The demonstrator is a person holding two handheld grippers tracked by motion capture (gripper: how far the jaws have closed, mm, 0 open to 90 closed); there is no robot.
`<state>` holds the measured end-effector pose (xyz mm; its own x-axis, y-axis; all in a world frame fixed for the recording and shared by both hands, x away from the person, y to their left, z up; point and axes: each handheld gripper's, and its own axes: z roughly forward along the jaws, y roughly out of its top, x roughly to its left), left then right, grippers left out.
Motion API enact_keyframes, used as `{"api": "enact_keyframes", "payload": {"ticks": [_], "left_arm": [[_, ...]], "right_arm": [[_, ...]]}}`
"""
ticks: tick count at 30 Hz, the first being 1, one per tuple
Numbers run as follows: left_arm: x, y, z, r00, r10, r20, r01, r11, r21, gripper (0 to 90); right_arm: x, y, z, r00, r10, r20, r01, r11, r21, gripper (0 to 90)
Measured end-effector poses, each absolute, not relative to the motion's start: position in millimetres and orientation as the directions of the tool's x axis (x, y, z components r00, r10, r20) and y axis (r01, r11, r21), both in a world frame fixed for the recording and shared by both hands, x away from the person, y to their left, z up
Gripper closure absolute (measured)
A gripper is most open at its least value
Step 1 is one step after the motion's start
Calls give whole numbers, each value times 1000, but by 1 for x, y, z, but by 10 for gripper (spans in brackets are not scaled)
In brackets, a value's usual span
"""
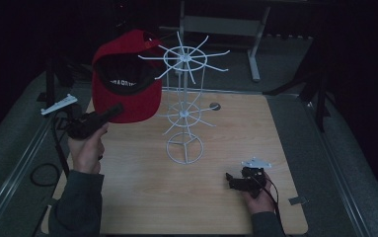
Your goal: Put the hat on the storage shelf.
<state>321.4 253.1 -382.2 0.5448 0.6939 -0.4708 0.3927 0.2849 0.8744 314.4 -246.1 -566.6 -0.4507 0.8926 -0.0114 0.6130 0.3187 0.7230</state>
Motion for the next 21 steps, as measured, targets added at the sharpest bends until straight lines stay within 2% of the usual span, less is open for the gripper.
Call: {"api": "enact_keyframes", "payload": {"ticks": [10, 16, 21], "left_arm": [[321, 253, -406, 528, 704, -475, 434, 257, 864, 836], [322, 254, -406, 547, 684, -483, 448, 248, 859, 656], [319, 259, -401, 525, 705, -476, 427, 266, 864, 510]], "right_arm": [[314, -246, -567, -452, 892, -13, 612, 321, 723, 134], [314, -246, -567, -452, 892, -13, 612, 321, 723, 134], [315, -246, -567, -452, 892, -14, 611, 322, 723, 134]]}}
